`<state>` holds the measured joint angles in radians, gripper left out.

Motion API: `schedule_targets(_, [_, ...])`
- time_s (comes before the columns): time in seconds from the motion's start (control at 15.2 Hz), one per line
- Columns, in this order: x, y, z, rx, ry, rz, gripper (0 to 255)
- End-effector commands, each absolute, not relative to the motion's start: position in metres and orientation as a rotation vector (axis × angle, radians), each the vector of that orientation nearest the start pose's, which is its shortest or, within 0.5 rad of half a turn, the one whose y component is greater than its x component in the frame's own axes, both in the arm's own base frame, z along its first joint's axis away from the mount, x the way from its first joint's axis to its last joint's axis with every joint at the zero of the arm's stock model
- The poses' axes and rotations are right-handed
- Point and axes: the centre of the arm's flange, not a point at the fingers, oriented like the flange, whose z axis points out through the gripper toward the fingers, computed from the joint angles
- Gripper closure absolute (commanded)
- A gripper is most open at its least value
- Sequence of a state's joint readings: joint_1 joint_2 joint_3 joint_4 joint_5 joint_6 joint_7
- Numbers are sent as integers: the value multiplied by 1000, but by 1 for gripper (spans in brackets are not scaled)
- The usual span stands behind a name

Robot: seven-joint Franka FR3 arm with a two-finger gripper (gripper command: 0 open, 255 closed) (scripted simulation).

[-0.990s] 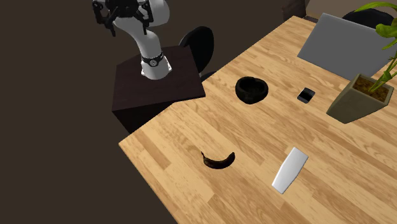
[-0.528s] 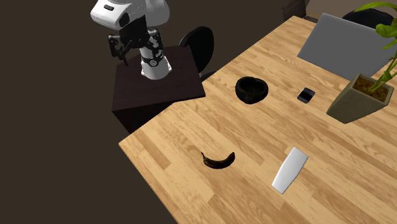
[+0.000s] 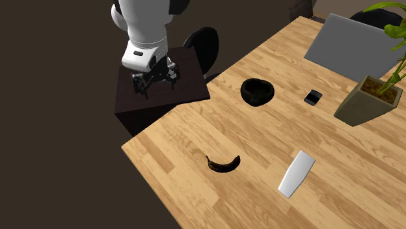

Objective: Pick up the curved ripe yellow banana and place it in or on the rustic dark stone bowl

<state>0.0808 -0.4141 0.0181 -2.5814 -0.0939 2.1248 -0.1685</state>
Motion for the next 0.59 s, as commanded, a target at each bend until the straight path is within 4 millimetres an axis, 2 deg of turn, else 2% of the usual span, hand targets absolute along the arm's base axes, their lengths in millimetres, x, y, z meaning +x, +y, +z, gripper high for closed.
schedule_targets(0.0, [409,40,382,-3171,-561,32,0])
schedule_targets(0.53, [466,75,314,-3107,-759,-99,0])
